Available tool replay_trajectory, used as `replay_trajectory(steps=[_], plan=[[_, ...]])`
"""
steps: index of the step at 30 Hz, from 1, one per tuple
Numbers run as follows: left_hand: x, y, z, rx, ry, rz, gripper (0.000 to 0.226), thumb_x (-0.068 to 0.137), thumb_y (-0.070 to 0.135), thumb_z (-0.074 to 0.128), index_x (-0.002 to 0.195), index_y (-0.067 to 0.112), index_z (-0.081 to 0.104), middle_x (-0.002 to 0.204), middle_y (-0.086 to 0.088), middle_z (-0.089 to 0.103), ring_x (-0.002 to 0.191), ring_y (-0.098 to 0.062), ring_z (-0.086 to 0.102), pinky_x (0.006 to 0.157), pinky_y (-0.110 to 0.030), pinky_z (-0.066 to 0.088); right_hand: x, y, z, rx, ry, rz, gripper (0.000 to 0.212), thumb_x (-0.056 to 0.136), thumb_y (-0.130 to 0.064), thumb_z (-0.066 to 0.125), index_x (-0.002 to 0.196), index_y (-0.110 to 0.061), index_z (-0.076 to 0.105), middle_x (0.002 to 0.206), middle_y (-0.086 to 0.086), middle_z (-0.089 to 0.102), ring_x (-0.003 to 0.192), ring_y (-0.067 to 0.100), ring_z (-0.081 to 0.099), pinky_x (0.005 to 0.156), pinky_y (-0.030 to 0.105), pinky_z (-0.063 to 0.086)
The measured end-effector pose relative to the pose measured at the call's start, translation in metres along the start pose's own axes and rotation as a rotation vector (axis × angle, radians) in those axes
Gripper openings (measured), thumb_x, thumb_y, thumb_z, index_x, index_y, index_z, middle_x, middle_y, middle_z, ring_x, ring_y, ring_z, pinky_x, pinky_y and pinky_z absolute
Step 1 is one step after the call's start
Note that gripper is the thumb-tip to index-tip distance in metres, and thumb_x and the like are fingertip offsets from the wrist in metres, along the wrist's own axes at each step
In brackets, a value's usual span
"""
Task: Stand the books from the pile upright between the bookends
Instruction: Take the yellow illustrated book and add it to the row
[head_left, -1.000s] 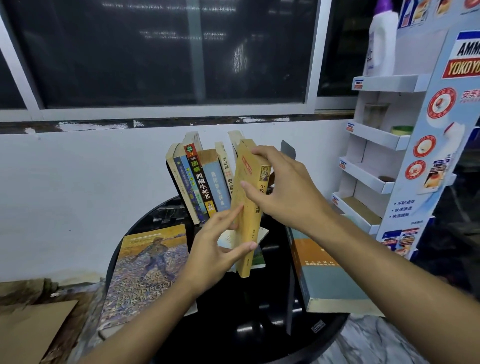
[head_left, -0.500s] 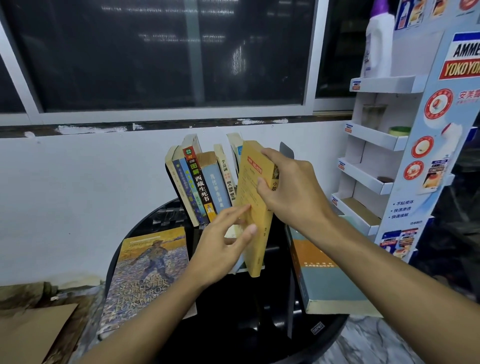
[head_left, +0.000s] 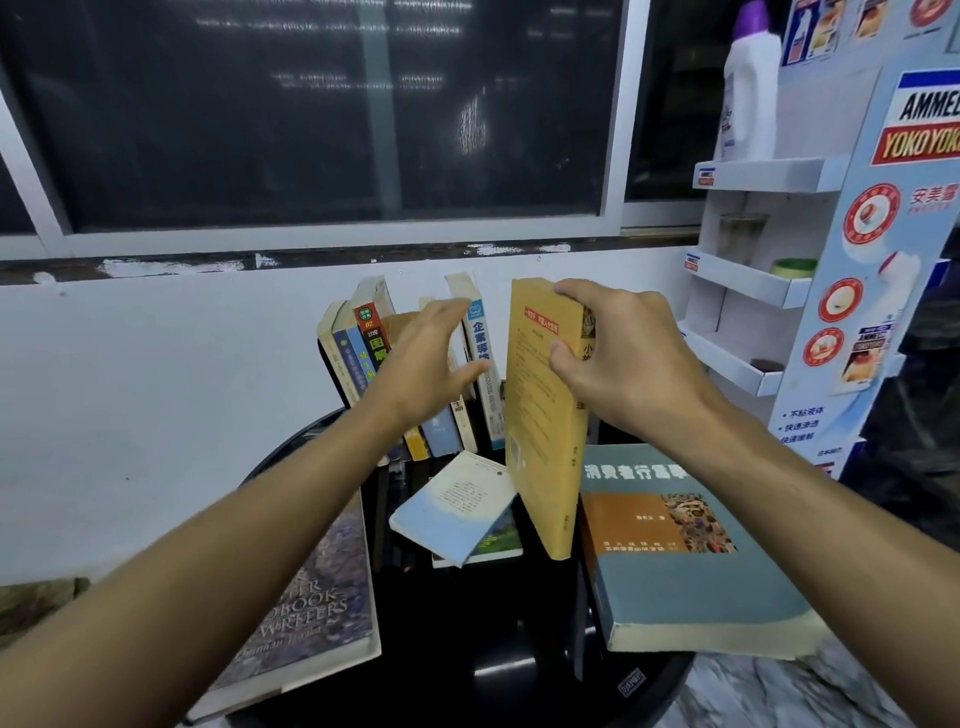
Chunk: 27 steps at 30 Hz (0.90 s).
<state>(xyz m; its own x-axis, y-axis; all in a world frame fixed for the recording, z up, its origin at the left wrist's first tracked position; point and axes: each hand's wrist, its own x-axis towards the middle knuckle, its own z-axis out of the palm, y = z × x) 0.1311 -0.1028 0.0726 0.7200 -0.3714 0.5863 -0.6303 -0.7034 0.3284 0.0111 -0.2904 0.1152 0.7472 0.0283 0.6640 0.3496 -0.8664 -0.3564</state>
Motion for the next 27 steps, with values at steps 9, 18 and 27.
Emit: replay_trajectory(steps=[9,18,27], plan=[[0.065,-0.016,0.008,0.152,-0.160,-0.027,0.051,0.085,0.027,0.082,0.121,0.020,0.047,0.126,-0.002,0.062,0.116,-0.022,0.061,0.076,-0.029,0.051,0.032,0.017,0.011,-0.096,-0.031,-0.009,0.034,0.092,-0.018,0.066,0.126,-0.013,0.063,0.104,0.007,0.071,0.088,0.021,0.064,0.081,0.039,0.059],[0.082,-0.026,0.015,0.183,-0.212,-0.044,0.039,0.086,0.028,0.081,0.114,0.019,0.056,0.120,-0.004,0.068,0.097,-0.017,0.060,0.078,-0.033,0.054,0.069,0.037,0.038,-0.173,-0.047,0.015,0.026,0.091,-0.017,0.066,0.116,-0.009,0.065,0.104,0.011,0.071,0.085,0.028,0.067,0.072,0.047,0.061],[0.080,-0.033,0.019,0.193,-0.160,-0.031,0.036,0.086,0.033,0.080,0.115,0.021,0.062,0.119,-0.002,0.071,0.102,-0.025,0.067,0.086,-0.046,0.060,0.090,0.050,0.071,-0.146,-0.061,0.043,0.033,0.092,-0.016,0.065,0.124,-0.009,0.062,0.102,0.010,0.069,0.085,0.027,0.066,0.073,0.045,0.061]])
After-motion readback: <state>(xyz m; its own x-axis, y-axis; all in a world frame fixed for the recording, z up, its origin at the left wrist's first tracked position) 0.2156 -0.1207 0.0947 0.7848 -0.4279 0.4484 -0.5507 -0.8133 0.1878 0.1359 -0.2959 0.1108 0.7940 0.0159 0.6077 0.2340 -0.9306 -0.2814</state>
